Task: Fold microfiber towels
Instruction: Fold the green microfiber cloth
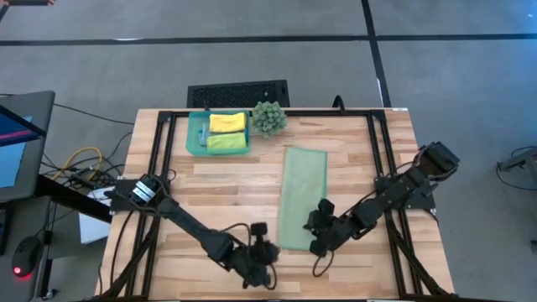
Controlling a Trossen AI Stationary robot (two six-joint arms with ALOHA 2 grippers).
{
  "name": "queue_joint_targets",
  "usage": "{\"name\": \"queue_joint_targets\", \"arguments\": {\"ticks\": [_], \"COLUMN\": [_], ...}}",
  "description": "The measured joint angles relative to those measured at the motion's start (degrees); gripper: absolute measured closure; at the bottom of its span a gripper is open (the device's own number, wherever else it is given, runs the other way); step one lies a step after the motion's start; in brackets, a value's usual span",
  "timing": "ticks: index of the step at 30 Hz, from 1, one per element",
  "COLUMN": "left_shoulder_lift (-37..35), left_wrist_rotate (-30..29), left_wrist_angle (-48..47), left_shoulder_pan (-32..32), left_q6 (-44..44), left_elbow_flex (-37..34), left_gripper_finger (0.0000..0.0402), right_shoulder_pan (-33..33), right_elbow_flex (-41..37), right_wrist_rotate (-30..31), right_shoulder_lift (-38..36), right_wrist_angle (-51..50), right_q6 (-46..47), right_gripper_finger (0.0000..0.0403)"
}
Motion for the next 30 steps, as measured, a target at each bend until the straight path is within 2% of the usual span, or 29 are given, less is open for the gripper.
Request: {"name": "queue_joint_targets", "arguments": {"ticks": [3, 7, 12, 15, 18, 20, 22, 26, 28, 30], "left_shoulder_lift": [0.02, 0.03, 2.4, 4.81, 8.25, 8.72, 8.69, 6.78, 6.17, 5.35], "left_wrist_rotate": [-4.71, -6.16, -3.85, -2.06, 3.67, 9.47, 11.44, 10.94, 10.46, 10.14], "left_wrist_angle": [-3.9, -7.81, -7.89, -3.96, 0.4, 2.12, 2.0, 0.32, 0.26, 0.28], "left_shoulder_pan": [-0.1, 0.38, 3.95, 5.24, 6.38, 6.7, 6.77, 4.75, 3.75, 2.92], "left_q6": [2.62, 1.47, 2.52, 4.66, 5.58, 4.5, 2.01, -0.01, 1.07, 2.55], "left_elbow_flex": [2.75, 2.87, 2.67, 2.91, 3.09, 3.42, 3.43, 3.86, 5.51, 7.54], "left_gripper_finger": [0.0386, 0.0386, 0.0386, 0.0386, 0.0386, 0.0386, 0.0386, 0.0386, 0.0386, 0.0386], "right_shoulder_pan": [1.49, 4.1, 7.6, 8.59, 8.58, 8.44, 8.31, 10.08, 11.64, 13.27], "right_elbow_flex": [0.0, 0.02, 0.04, -0.04, 0.07, 0.22, 0.31, -0.14, -0.12, 0.07], "right_wrist_rotate": [-0.22, -0.3, -0.14, 0.59, -1.78, -5.7, -9.32, -13.27, -12.29, -8.63], "right_shoulder_lift": [-0.01, 1.13, 3.85, 7.11, 9.79, 9.82, 8.59, 3.69, 0.74, -1.14], "right_wrist_angle": [4.33, 8.08, 8.96, 8.48, 10.79, 10.73, 8.92, 4.82, 6.7, 7.9], "right_q6": [-0.78, -1.51, 1.28, 3.17, 1.11, 0.35, 1.75, 2.66, 0.57, -0.88], "right_gripper_finger": [0.0382, 0.0378, 0.0341, 0.0316, 0.0295, 0.0284, 0.0278, 0.0276, 0.0279, 0.0283]}}
